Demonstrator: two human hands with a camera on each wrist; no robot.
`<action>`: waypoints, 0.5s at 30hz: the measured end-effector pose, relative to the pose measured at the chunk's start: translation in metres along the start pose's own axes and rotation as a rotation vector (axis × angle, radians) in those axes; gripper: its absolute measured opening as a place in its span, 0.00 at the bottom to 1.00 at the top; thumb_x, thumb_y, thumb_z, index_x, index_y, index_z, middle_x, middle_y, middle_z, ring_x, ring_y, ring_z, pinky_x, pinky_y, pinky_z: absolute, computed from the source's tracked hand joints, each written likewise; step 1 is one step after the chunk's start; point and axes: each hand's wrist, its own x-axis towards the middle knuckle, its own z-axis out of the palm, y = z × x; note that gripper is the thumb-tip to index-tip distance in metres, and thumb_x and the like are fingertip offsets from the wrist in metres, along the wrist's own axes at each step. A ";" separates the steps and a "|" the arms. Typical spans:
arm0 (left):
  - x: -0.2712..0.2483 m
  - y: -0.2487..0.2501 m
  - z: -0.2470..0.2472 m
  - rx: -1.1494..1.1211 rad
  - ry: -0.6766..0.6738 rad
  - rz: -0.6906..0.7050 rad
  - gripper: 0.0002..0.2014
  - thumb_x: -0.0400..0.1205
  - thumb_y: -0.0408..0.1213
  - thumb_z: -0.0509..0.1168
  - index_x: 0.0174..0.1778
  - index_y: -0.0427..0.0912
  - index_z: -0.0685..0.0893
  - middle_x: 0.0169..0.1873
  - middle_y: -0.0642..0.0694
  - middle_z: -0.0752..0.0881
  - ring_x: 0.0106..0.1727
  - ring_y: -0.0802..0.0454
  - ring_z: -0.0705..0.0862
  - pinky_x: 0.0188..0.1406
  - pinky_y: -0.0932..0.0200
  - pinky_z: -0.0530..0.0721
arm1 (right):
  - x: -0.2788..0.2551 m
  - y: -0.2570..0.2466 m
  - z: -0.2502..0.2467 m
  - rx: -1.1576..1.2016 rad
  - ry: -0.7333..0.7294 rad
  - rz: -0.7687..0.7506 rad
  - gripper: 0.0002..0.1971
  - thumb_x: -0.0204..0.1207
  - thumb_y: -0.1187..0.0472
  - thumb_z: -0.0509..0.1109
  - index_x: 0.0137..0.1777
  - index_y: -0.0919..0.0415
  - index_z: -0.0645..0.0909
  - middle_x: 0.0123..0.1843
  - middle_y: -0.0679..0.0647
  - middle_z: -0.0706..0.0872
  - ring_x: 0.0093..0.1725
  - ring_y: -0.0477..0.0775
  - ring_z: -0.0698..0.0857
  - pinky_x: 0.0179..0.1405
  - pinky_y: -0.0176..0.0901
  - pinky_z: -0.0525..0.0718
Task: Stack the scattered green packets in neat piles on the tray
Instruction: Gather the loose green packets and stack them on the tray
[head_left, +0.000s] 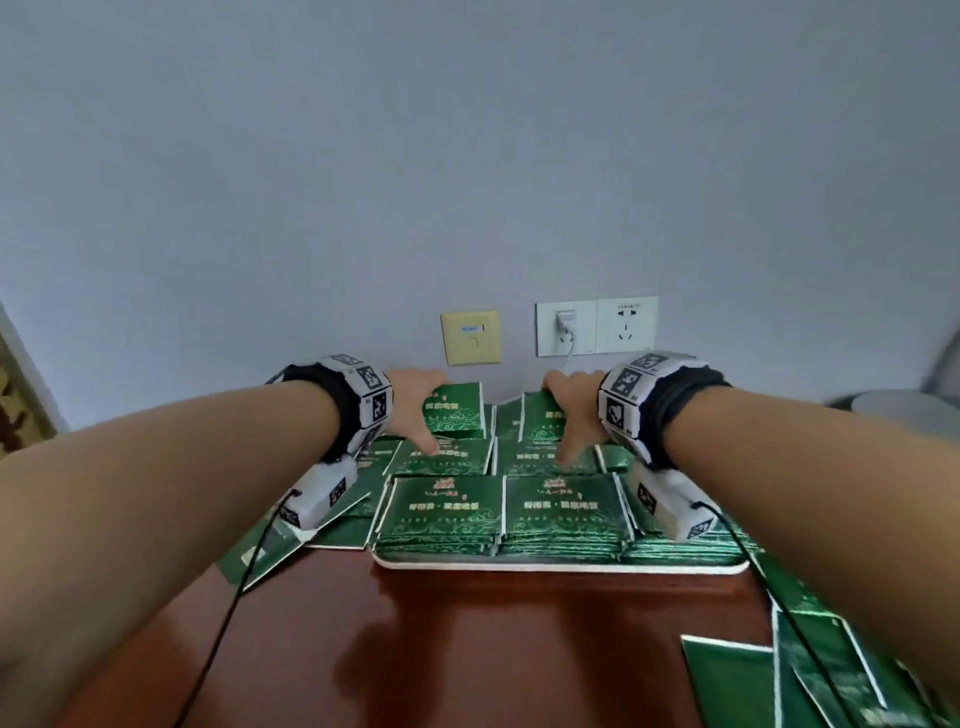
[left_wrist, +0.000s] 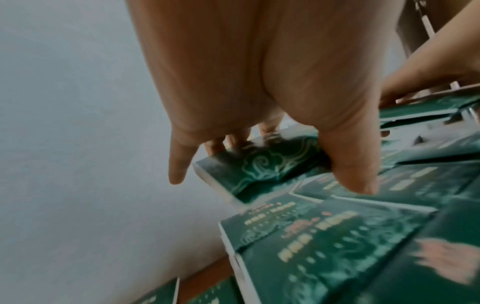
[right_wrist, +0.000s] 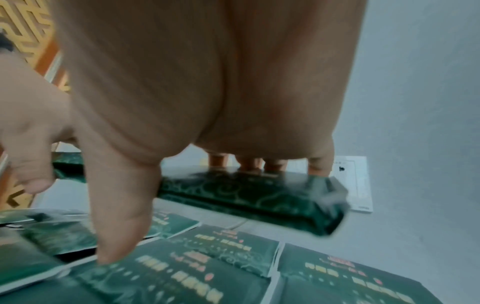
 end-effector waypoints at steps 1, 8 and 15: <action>0.011 -0.003 -0.002 0.019 -0.003 0.005 0.45 0.69 0.49 0.79 0.78 0.43 0.63 0.70 0.42 0.77 0.67 0.45 0.77 0.66 0.55 0.74 | 0.011 0.000 -0.001 -0.004 -0.019 -0.008 0.41 0.63 0.46 0.81 0.69 0.62 0.65 0.60 0.60 0.80 0.56 0.61 0.83 0.55 0.53 0.84; 0.065 -0.023 0.008 0.085 -0.078 -0.012 0.47 0.68 0.50 0.79 0.79 0.46 0.62 0.74 0.44 0.74 0.70 0.45 0.75 0.71 0.49 0.73 | 0.070 -0.004 -0.003 0.031 -0.049 -0.042 0.37 0.66 0.51 0.81 0.70 0.64 0.68 0.61 0.59 0.82 0.57 0.59 0.84 0.57 0.52 0.84; 0.086 -0.023 0.012 0.054 -0.136 -0.006 0.46 0.69 0.50 0.78 0.80 0.51 0.61 0.76 0.45 0.72 0.72 0.45 0.75 0.72 0.47 0.73 | 0.089 -0.003 0.005 0.024 -0.093 -0.049 0.43 0.68 0.50 0.79 0.78 0.63 0.63 0.72 0.58 0.77 0.68 0.60 0.79 0.62 0.49 0.78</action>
